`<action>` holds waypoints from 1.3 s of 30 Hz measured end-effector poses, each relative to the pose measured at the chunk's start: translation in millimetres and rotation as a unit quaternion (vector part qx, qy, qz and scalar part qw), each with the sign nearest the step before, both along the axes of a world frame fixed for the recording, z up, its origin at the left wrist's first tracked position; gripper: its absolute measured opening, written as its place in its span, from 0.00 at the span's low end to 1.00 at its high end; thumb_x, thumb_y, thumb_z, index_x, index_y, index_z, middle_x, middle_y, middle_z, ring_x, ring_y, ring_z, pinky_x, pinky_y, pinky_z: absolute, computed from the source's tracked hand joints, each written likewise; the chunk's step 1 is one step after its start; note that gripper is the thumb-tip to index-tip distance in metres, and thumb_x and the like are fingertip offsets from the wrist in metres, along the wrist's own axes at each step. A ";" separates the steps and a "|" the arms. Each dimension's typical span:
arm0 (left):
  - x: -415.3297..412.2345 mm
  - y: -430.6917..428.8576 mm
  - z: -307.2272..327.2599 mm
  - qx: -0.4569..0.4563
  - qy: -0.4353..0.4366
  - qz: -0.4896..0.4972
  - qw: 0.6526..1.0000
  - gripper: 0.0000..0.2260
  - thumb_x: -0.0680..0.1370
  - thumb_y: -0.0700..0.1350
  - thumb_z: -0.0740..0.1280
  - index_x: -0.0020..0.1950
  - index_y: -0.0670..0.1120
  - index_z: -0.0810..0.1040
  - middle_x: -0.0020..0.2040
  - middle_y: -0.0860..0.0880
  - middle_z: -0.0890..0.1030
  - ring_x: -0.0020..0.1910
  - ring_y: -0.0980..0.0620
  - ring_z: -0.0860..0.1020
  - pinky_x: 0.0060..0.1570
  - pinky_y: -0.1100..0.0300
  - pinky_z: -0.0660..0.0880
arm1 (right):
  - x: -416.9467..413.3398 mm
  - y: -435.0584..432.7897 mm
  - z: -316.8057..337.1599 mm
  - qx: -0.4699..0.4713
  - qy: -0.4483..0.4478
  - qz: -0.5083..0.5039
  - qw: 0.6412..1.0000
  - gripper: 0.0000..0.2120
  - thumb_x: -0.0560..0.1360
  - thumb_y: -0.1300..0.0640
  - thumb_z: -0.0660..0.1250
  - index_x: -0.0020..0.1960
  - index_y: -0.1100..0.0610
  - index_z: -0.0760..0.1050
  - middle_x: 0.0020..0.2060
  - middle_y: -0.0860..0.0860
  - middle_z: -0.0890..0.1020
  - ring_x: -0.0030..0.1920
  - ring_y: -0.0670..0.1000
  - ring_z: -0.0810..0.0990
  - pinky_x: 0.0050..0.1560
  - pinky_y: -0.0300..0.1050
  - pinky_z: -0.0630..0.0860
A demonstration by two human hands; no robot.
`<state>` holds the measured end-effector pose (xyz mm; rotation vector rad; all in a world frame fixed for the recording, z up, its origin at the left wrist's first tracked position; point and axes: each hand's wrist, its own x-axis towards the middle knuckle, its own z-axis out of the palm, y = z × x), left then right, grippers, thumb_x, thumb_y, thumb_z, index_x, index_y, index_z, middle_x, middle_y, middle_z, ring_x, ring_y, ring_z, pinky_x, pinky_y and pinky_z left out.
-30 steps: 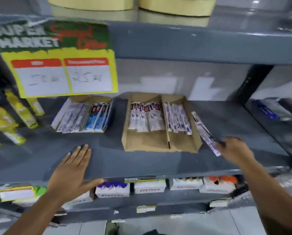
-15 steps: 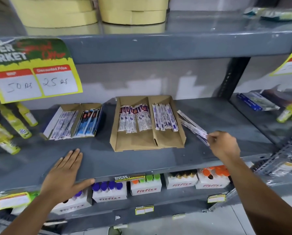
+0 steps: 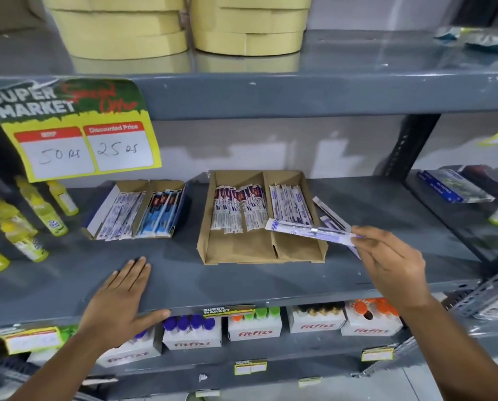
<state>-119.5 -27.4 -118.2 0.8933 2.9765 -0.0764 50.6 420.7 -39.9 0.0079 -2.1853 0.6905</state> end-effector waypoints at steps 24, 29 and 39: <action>-1.6 -46.4 -1.8 0.097 0.032 0.049 0.994 0.51 0.66 0.80 0.53 0.75 0.42 0.61 0.76 0.42 0.59 0.75 0.43 0.55 0.73 0.47 0.49 | -279.8 -287.6 14.2 0.258 -0.255 0.203 0.909 0.15 0.81 0.52 0.53 0.58 0.55 0.76 0.52 0.56 0.80 0.51 0.59 0.78 0.46 0.46 0.70; -3.8 -47.4 -3.5 0.109 0.042 0.047 0.992 0.52 0.65 0.81 0.53 0.76 0.43 0.59 0.76 0.43 0.58 0.75 0.45 0.54 0.72 0.44 0.52 | -292.3 -325.4 7.1 0.329 -0.281 0.149 0.889 0.15 0.82 0.57 0.50 0.57 0.54 0.75 0.55 0.54 0.78 0.58 0.58 0.75 0.46 0.47 0.59; -5.0 -47.2 -4.2 0.113 0.050 0.044 0.991 0.51 0.65 0.80 0.55 0.75 0.43 0.61 0.75 0.44 0.61 0.74 0.45 0.56 0.71 0.44 0.56 | -274.0 -322.2 22.0 0.280 -0.336 0.162 0.885 0.18 0.81 0.50 0.56 0.63 0.60 0.75 0.62 0.61 0.77 0.64 0.62 0.73 0.58 0.48 0.65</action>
